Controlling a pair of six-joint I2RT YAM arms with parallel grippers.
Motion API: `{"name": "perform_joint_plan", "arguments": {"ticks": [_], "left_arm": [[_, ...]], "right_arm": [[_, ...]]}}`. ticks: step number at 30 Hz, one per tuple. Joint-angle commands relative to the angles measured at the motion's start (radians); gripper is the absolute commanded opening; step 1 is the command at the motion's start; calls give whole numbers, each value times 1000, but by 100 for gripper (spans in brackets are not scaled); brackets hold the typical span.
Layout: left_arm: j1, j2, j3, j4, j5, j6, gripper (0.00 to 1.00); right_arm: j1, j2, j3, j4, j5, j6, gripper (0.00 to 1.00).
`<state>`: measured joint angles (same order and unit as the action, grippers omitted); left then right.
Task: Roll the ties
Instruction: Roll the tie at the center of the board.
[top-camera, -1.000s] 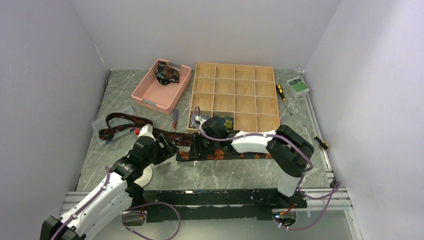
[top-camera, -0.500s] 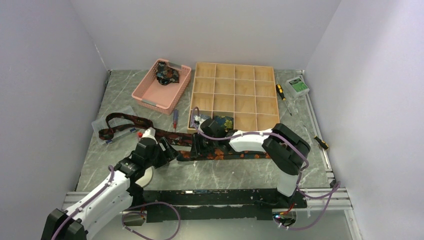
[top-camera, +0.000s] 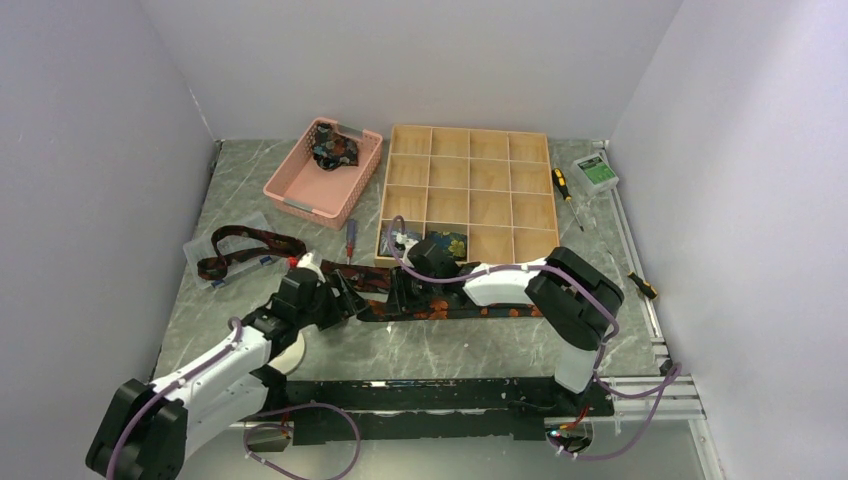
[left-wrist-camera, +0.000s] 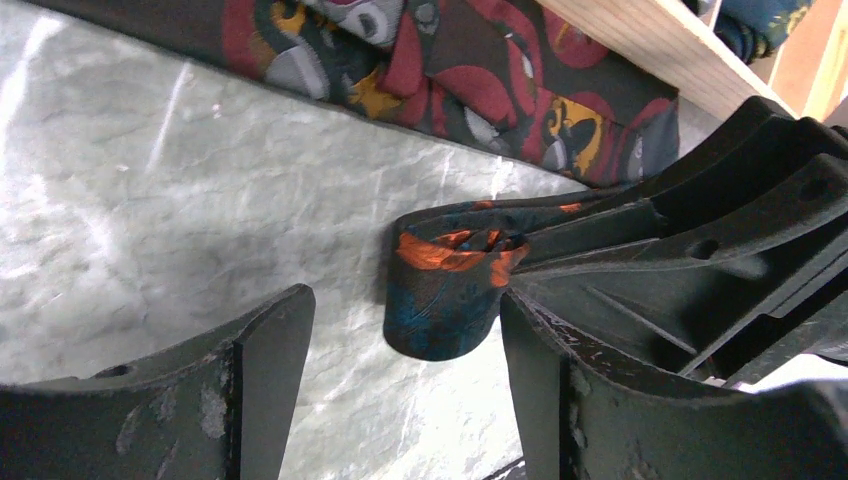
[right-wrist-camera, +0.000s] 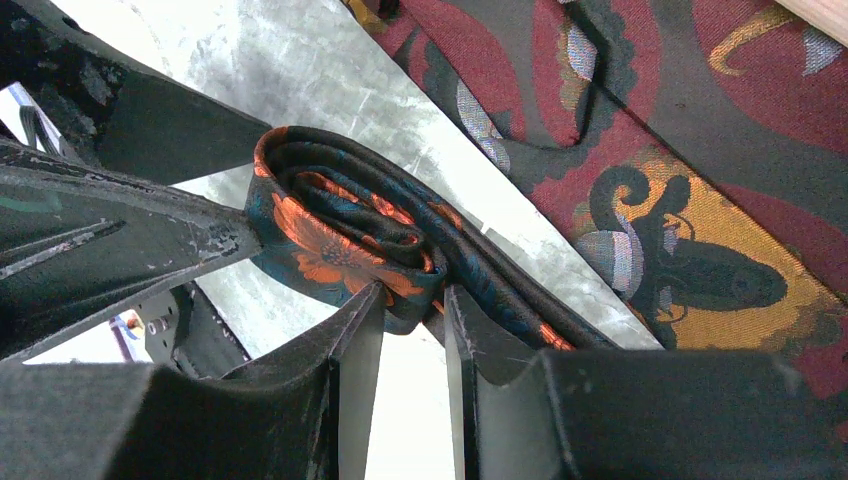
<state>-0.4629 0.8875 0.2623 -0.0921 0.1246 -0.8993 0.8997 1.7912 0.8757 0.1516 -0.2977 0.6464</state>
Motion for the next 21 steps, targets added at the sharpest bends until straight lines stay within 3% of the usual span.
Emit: {"name": "perform_joint_plan", "arguments": {"ticks": [1, 13, 21], "left_arm": [[9, 39, 4, 135, 78, 31, 73], [10, 192, -35, 295, 185, 47, 67], [10, 273, -26, 348, 251, 56, 38]], "right_arm": [[-13, -12, -25, -7, 28, -35, 33], [-21, -9, -41, 16, 16, -29, 32], [-24, -15, -40, 18, 14, -26, 31]]}}
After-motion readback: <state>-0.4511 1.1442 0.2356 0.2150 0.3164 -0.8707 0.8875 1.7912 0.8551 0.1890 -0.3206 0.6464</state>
